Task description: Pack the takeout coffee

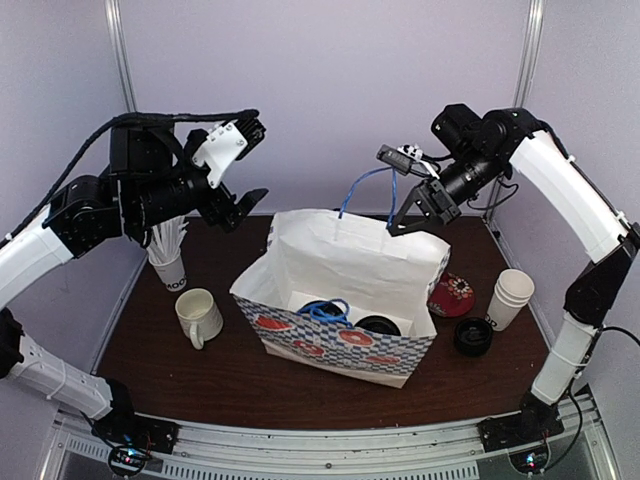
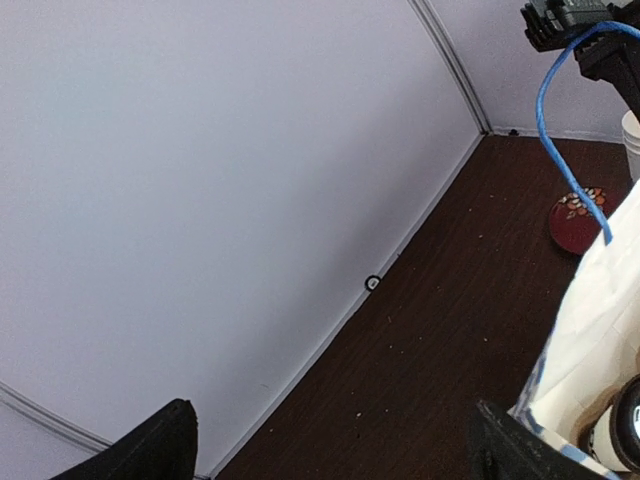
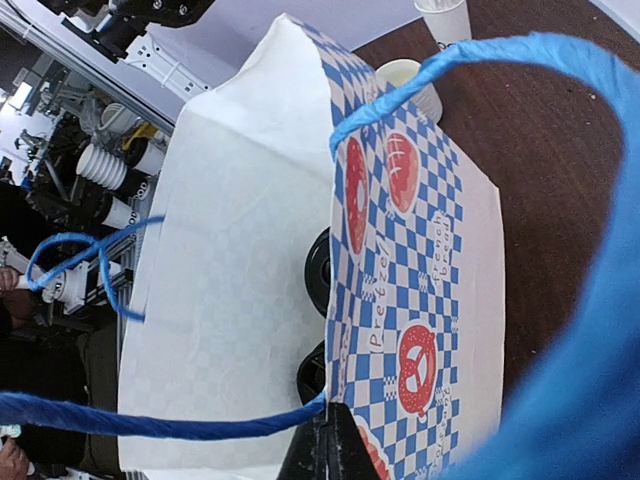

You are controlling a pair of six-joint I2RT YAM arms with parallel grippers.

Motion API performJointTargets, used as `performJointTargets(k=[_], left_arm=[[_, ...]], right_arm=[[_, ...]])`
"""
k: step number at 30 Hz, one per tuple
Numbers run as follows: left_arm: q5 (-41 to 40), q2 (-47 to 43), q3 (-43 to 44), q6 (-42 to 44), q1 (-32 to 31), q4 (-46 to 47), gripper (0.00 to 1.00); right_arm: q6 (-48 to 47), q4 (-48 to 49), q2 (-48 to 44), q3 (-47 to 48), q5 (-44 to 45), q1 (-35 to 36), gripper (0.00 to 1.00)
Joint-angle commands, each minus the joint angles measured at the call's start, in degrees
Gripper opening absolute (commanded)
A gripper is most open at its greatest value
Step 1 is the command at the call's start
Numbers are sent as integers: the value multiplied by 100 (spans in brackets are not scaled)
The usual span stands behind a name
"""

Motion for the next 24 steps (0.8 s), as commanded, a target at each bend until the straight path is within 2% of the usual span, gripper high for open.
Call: performJointTargets(k=[1,5,10,11,15,18,20,24], left_arm=[[-404,-216,-115,145,81,-27,98],[-746,-255,-104,3,182,-160,97],[-1081,-142,288,-944,678,-1082,98],[-1223,-105,349,-1075,761,-1284,97],[-1643,-152,378,-1694,1144,-1921,98],[-1584,-511,70,-2590,1692,-2267,97],[-1299,-751,-193,-2951,2131,-2443,92],[-67,-904,-483,-3350,3350,-2842,80]], right_arm=[[-50,-129,389,133,-637,42,0],[-164,-173,772,188,-610,34,0],[-161,-134,1128,346,-368,-8,2],[-152,-116,1165,393,-285,-15,6],[-81,-24,1154,575,-34,-110,37],[-137,-135,1039,805,136,-270,52],[-204,-217,881,856,280,-423,61],[-445,-410,464,724,571,-867,72]])
